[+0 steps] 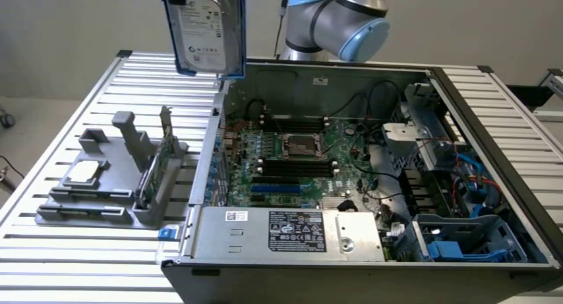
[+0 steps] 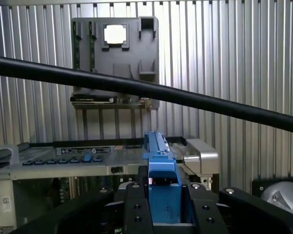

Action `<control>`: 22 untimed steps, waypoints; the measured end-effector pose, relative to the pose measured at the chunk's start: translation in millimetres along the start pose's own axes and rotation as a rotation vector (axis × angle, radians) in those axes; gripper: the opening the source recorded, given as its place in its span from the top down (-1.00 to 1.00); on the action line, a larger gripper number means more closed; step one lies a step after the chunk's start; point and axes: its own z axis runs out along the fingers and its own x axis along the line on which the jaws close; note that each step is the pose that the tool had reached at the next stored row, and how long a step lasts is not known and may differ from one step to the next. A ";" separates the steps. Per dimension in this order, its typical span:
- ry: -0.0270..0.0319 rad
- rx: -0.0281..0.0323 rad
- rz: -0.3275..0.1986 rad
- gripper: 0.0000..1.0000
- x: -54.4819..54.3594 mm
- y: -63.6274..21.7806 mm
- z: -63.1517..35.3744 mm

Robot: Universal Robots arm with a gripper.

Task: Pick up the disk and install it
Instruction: 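Pick up the disk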

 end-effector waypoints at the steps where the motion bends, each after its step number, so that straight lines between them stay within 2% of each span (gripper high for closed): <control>1: 0.0001 -0.0003 0.000 0.35 0.4 -4.5 -0.4; 6: -0.0010 -0.0003 0.000 0.35 4.7 -27.5 -1.2; 11: -0.0054 0.0002 0.000 0.35 10.1 -50.6 -1.8; 22: -0.0151 0.0102 -0.001 0.35 21.2 -101.2 -2.7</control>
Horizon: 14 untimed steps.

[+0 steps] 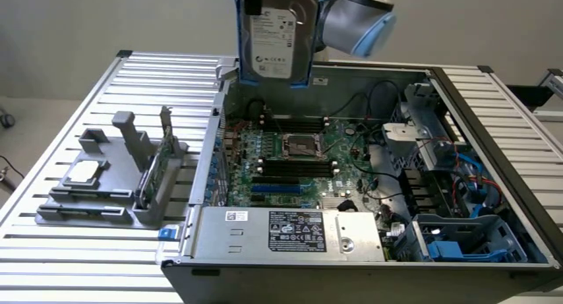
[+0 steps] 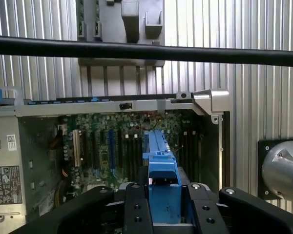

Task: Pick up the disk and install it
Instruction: 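Pick up the disk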

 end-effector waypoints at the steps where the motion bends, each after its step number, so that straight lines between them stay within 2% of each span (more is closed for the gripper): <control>1: -0.0008 0.0006 0.000 0.35 1.3 -4.4 -0.1; 7: -0.0021 0.0015 0.000 0.35 12.7 -23.5 -0.7; 14: -0.0024 0.0015 0.000 0.35 32.7 -34.2 -1.6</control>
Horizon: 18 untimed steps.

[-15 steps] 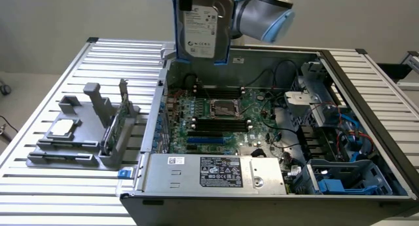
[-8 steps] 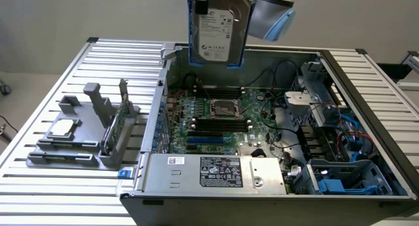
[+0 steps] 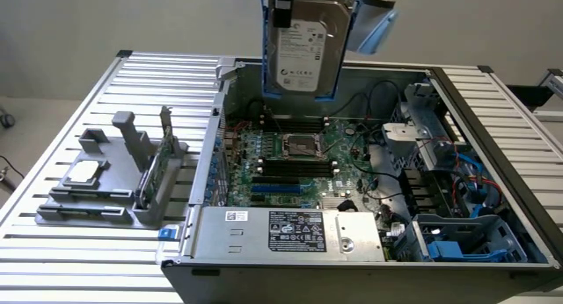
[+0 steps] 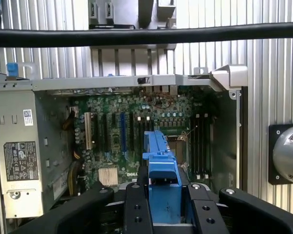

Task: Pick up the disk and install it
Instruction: 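Pick up the disk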

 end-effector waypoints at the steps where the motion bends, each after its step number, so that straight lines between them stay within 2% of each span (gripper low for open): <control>1: -0.0001 0.0000 0.000 0.35 2.9 -1.0 -0.1; 4: -0.0007 0.0000 0.000 0.35 15.8 -7.1 -0.6; 18: -0.0029 -0.0001 0.000 0.35 50.6 -36.6 -1.6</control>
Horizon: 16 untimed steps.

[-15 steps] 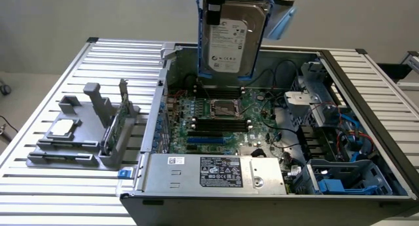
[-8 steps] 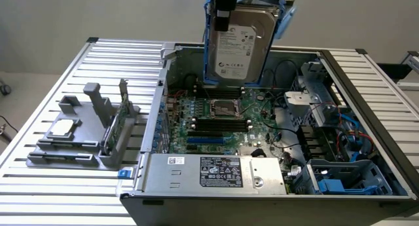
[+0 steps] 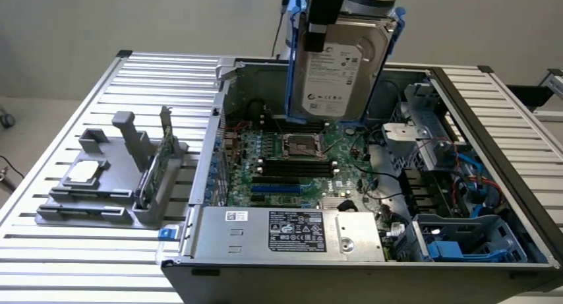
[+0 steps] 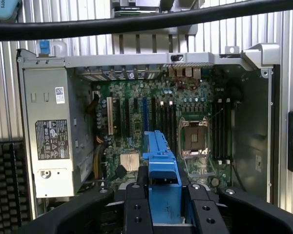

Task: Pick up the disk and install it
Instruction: 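Pick up the disk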

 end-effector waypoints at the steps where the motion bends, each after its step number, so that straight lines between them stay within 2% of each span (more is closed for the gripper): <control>1: -0.0001 0.0000 0.000 0.35 2.1 -2.8 -0.1; 16: -0.0011 -0.0001 0.000 0.35 35.3 -44.9 -1.8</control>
